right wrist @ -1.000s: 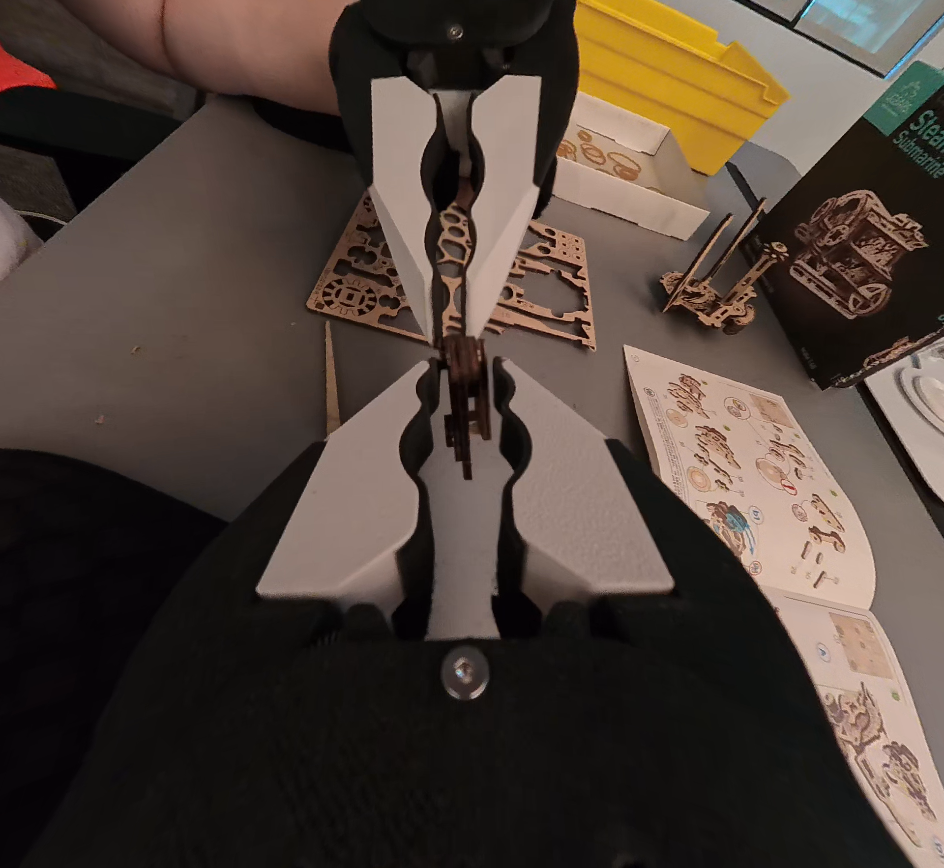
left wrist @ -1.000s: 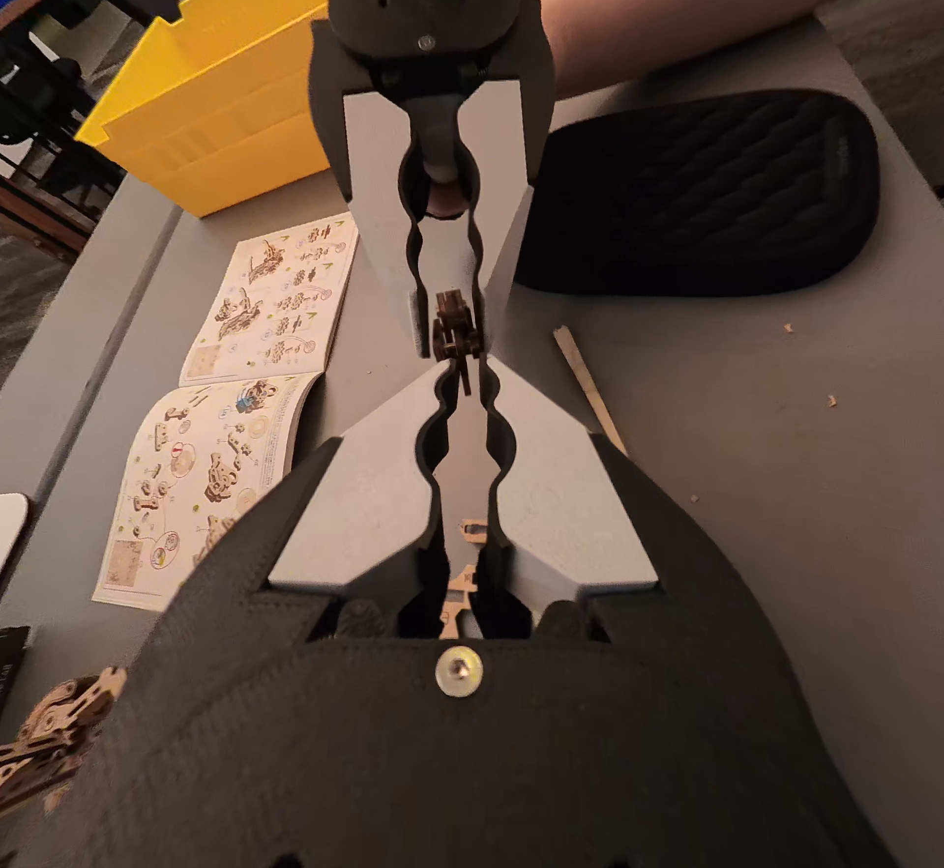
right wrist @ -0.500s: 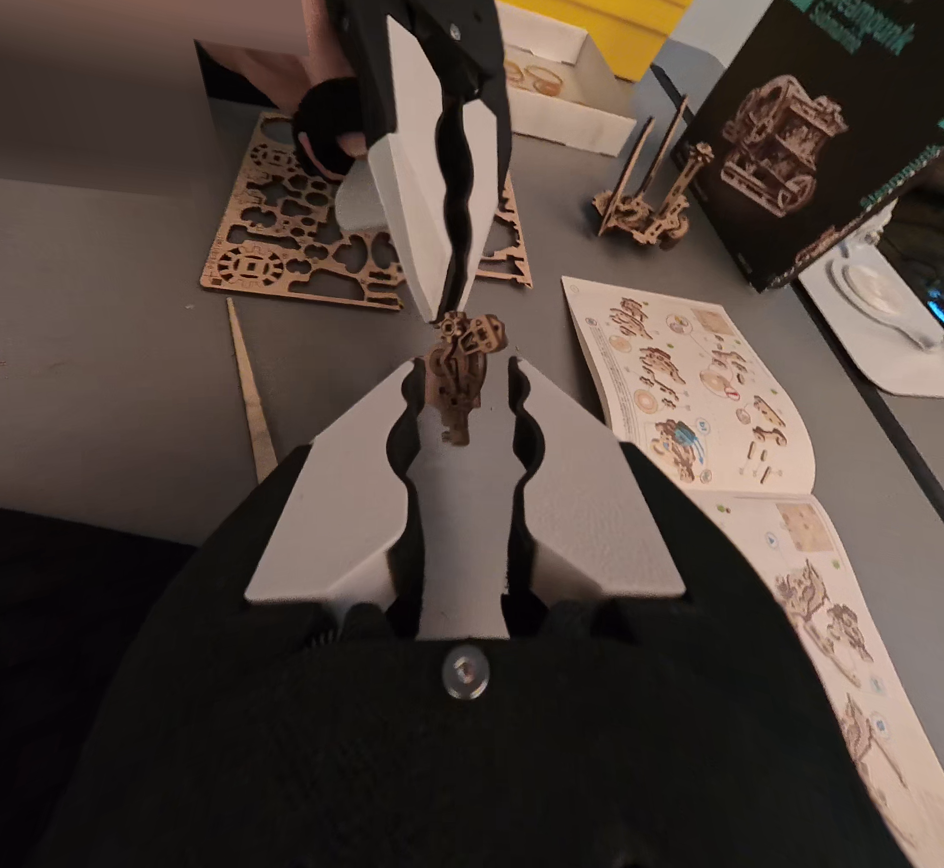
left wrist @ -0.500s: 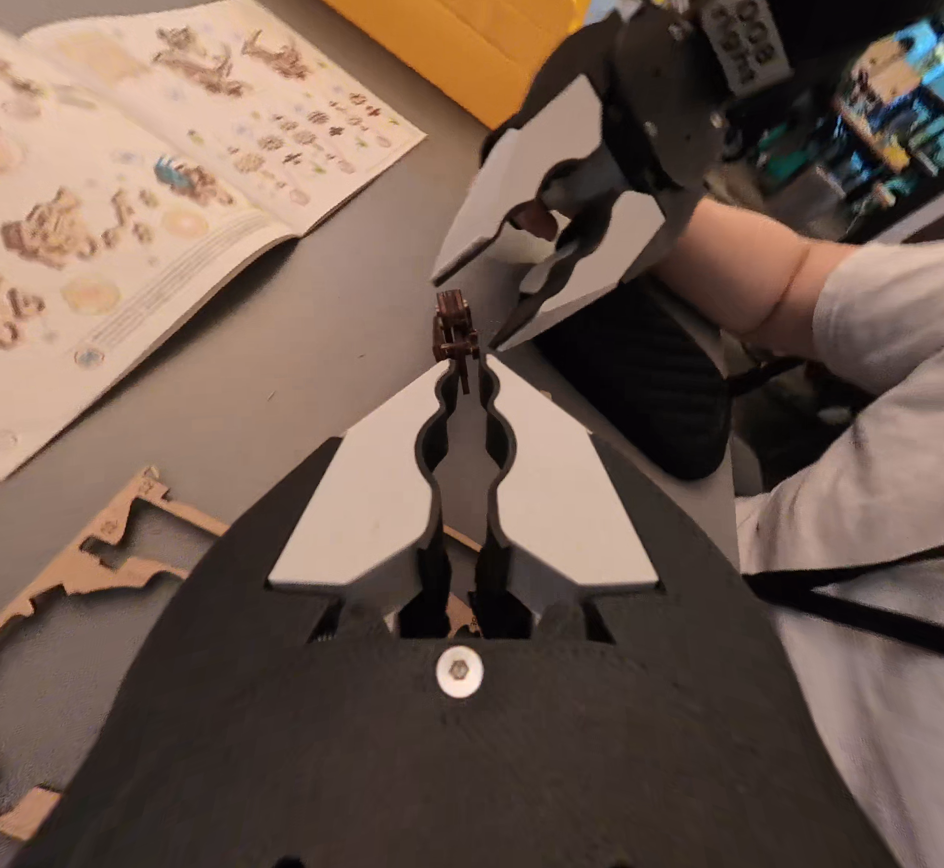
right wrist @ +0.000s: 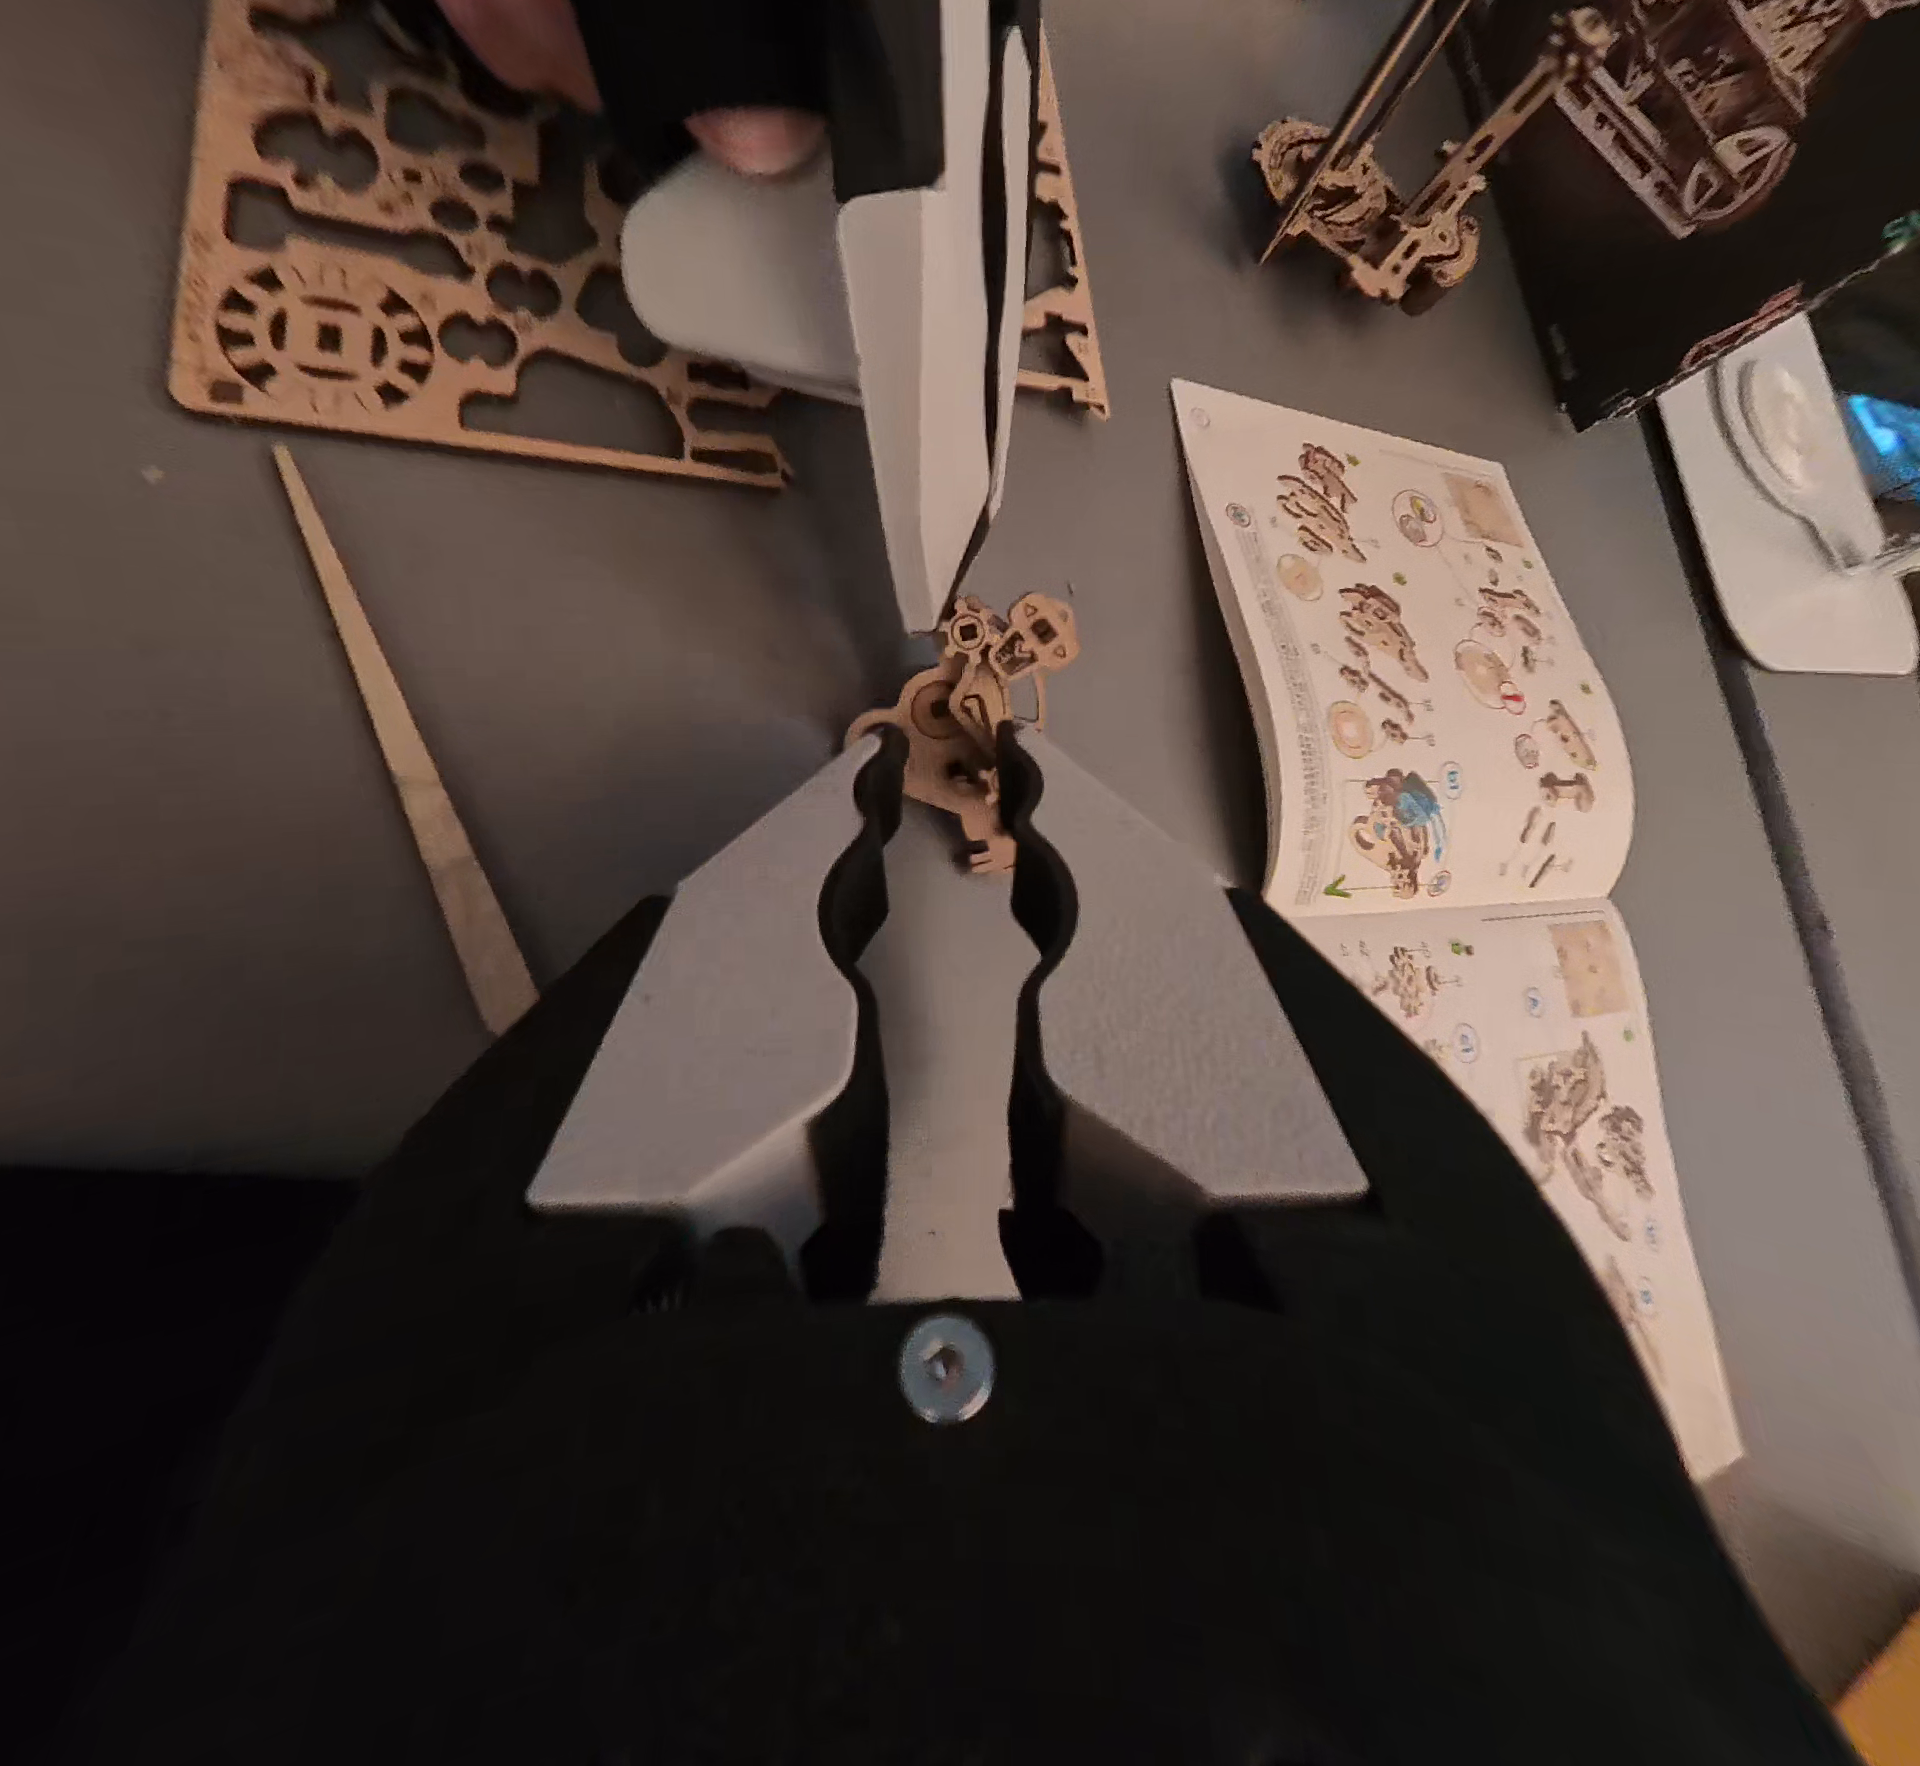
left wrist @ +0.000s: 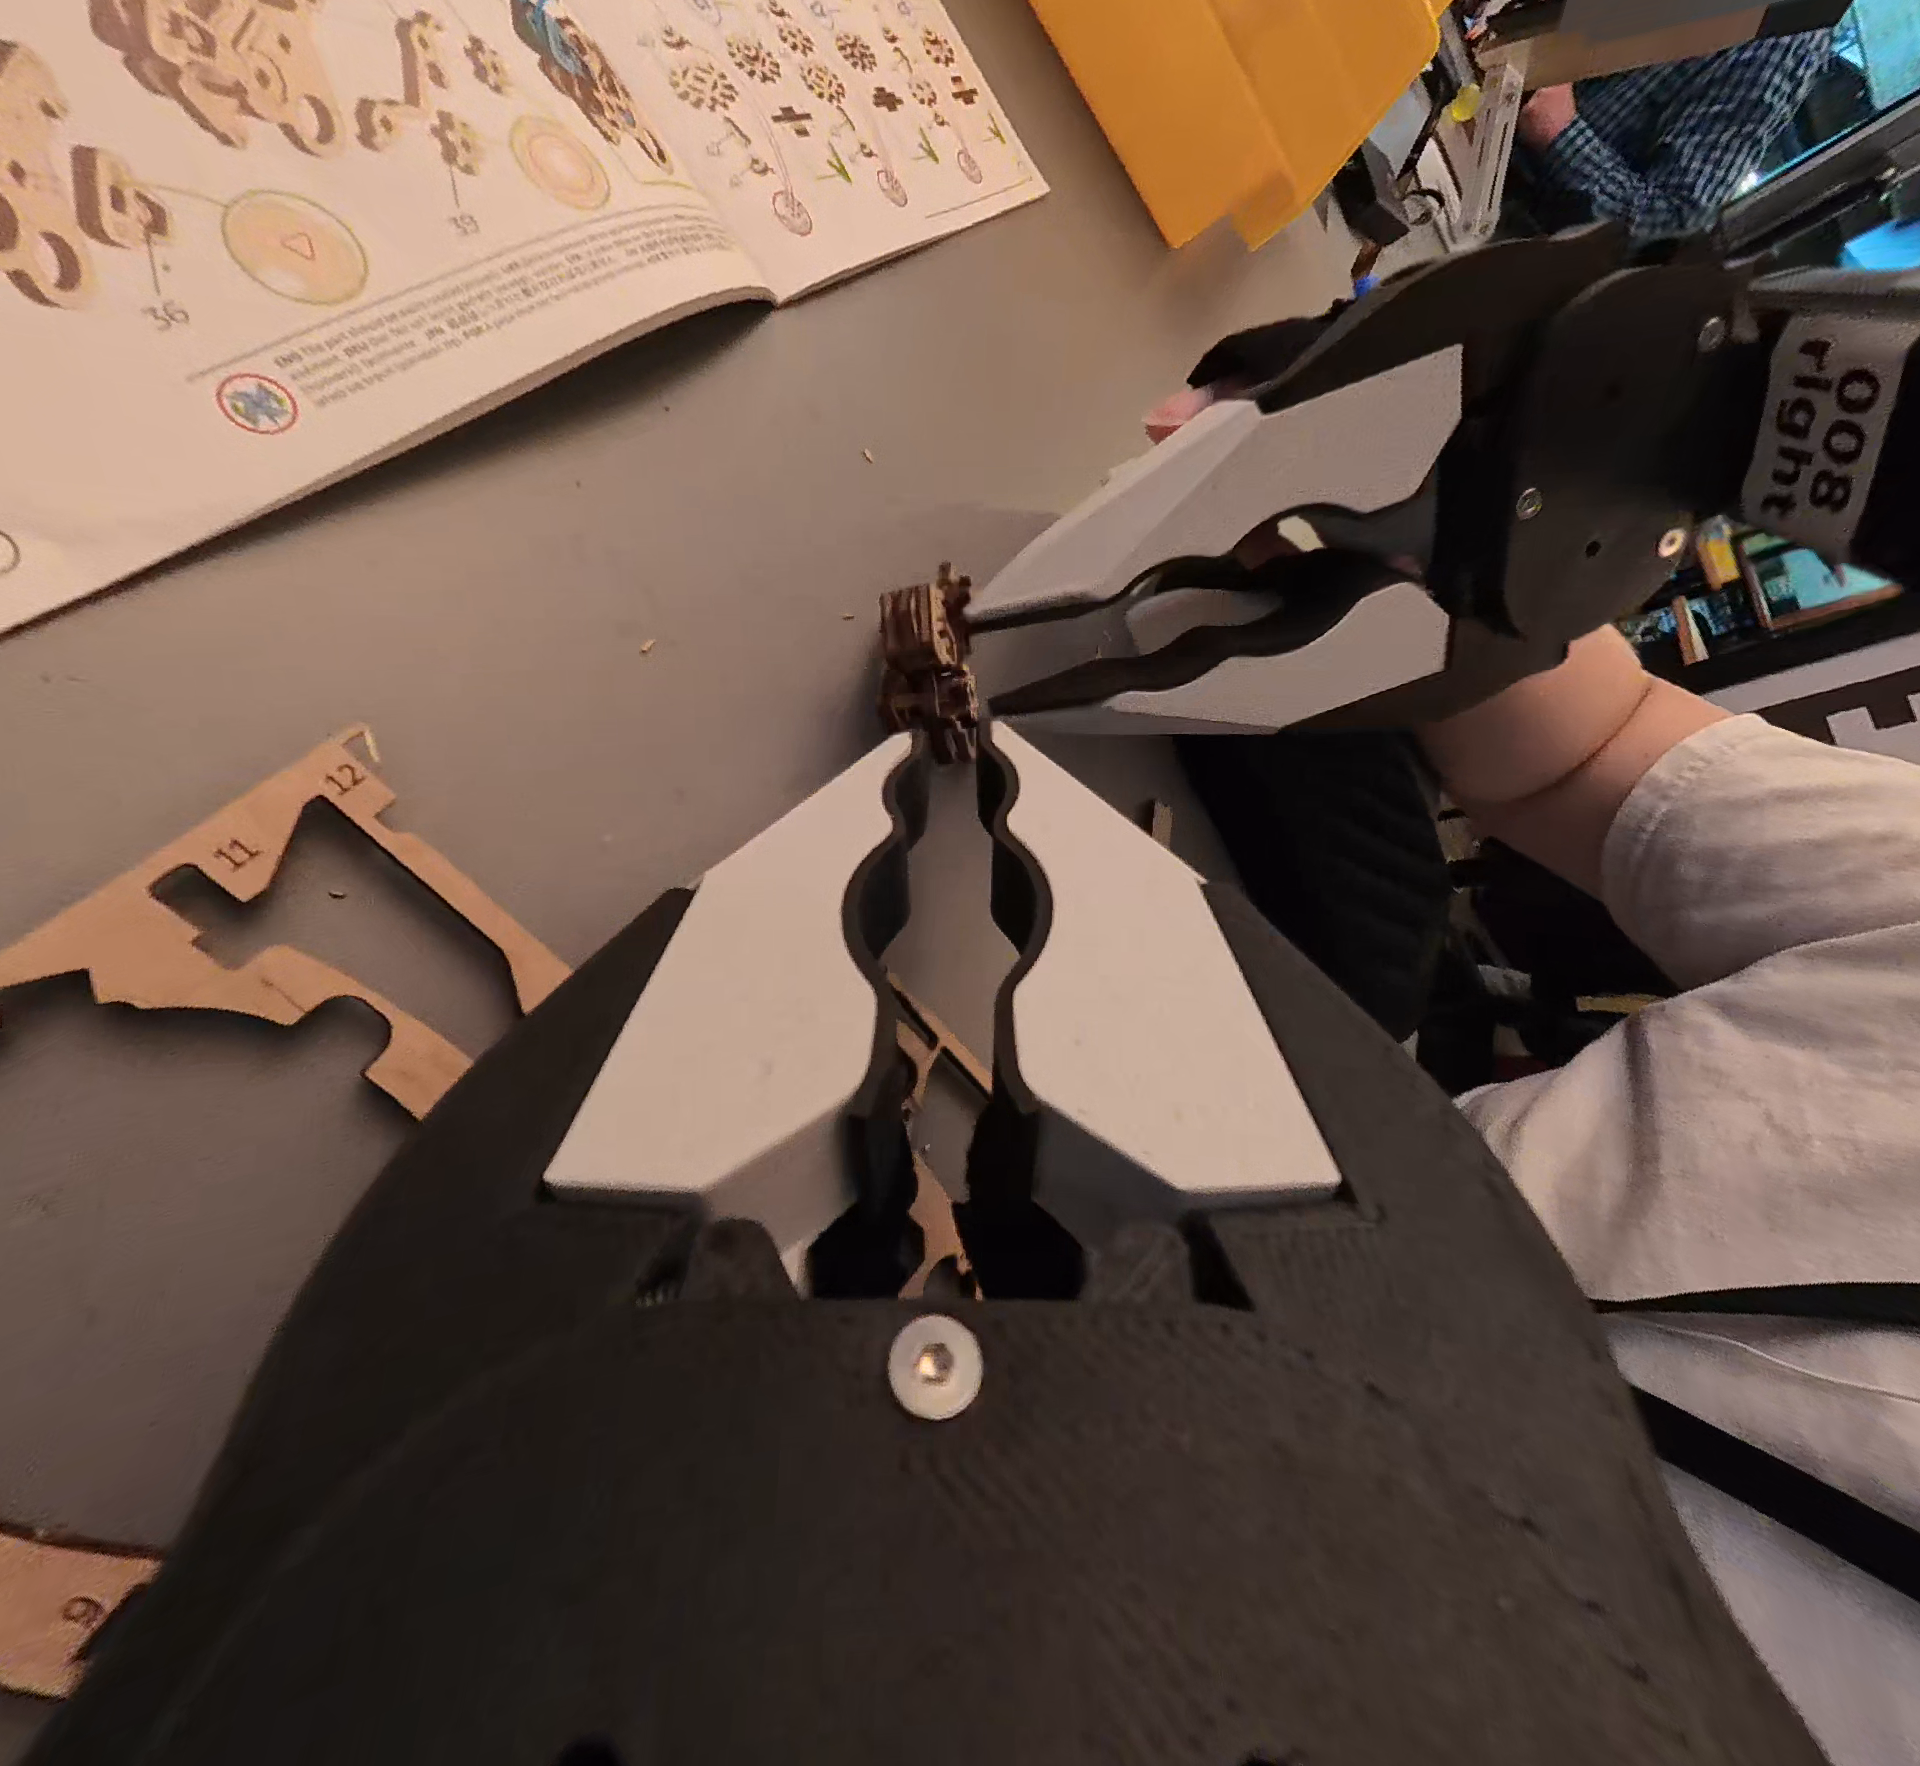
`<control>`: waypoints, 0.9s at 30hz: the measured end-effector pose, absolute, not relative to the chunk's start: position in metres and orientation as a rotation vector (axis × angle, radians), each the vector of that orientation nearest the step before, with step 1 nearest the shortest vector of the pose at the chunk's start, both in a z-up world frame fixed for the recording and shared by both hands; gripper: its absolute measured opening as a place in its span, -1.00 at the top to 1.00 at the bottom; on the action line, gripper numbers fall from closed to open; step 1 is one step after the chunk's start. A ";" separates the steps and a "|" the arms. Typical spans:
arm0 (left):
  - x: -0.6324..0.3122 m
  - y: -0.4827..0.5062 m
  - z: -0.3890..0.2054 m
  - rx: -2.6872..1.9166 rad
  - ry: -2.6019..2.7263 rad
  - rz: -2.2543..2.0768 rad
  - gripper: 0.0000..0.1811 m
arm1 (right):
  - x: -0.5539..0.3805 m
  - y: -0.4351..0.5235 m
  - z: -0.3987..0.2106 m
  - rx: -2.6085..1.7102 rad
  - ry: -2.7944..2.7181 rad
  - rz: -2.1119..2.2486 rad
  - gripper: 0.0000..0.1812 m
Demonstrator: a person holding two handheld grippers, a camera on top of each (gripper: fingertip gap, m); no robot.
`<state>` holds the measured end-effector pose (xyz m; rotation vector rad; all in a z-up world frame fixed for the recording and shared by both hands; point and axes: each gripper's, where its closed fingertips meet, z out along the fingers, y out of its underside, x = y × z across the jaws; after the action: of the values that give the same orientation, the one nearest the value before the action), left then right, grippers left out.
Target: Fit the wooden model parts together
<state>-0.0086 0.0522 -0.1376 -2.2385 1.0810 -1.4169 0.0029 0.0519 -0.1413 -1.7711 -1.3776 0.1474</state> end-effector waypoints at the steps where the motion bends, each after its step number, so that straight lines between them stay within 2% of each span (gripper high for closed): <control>1: -0.009 0.050 -0.139 -2.251 1.087 -1.429 0.93 | 0.002 0.052 -0.142 -1.752 -1.391 0.126 0.79; 5: -0.005 0.033 -0.138 -2.271 1.166 -1.557 0.88 | -0.003 0.049 -0.139 -1.760 -1.374 0.217 0.71; 12: -0.019 0.053 -0.132 -2.238 1.218 -1.388 0.75 | -0.001 0.049 -0.136 -1.766 -1.354 0.324 0.72; 16: -0.029 0.075 -0.128 -2.229 1.158 -1.299 0.77 | -0.009 0.040 -0.126 -1.663 -1.404 0.371 0.91; 18: -0.029 0.076 -0.129 -2.239 1.142 -1.318 0.78 | -0.005 0.050 -0.126 -1.738 -1.326 0.332 0.85; 19: -0.028 0.073 -0.130 -2.243 1.144 -1.339 0.79 | -0.007 0.051 -0.127 -1.785 -1.291 0.363 0.70; 20: -0.027 0.070 -0.130 -2.247 1.154 -1.357 0.79 | -0.011 0.048 -0.129 -1.823 -1.275 0.413 0.69; 27: -0.027 0.068 -0.136 -2.238 1.211 -1.269 0.82 | -0.011 0.048 -0.141 -1.923 -1.274 0.379 0.88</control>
<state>-0.0267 0.0682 -0.1355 -2.2381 1.2111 -1.2692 -0.0114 0.0482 -0.1411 -1.9228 -1.2736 0.3791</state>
